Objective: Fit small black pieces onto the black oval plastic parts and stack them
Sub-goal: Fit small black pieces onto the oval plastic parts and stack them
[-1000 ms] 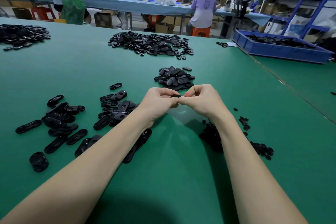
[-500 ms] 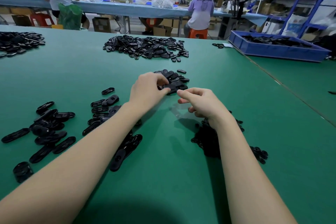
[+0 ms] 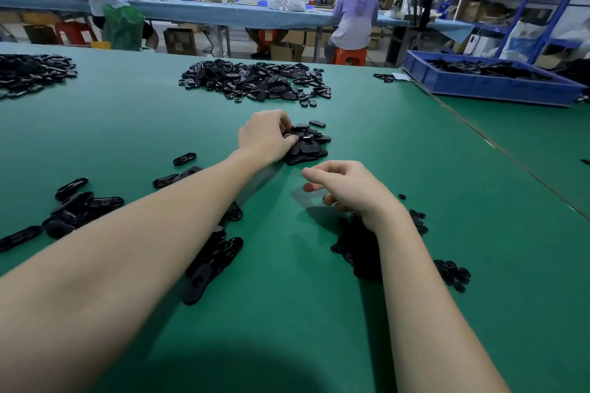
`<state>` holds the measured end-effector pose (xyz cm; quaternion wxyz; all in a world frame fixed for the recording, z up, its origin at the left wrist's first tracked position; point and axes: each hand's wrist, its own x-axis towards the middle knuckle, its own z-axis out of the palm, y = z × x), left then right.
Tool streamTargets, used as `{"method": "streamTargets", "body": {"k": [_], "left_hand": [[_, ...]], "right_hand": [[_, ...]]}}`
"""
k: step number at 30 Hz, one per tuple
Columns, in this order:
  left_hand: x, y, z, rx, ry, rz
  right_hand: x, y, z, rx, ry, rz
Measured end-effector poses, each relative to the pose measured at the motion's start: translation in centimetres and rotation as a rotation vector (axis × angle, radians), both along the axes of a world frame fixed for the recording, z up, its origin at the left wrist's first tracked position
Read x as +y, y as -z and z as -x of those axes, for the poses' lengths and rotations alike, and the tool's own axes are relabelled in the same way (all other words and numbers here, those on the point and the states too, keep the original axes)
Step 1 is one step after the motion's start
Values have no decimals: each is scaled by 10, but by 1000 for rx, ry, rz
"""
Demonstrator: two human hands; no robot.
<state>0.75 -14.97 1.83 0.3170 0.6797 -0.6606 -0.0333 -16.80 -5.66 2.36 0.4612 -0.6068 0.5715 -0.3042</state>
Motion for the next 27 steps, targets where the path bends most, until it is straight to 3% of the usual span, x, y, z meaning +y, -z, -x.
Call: {"method": "streamTargets", "body": {"k": [5, 12, 19, 27], "left_hand": [[26, -5, -14, 83, 112, -58], [81, -23, -53, 95, 254, -303], [107, -38, -74, -207, 309, -472], [110, -30, -77, -298, 341, -573]], "right_hand": [[0, 1, -2, 32, -28, -12], [3, -1, -10, 129, -102, 3], [1, -1, -20, 246, -209, 35], [-2, 4, -20, 287, -262, 47]]}}
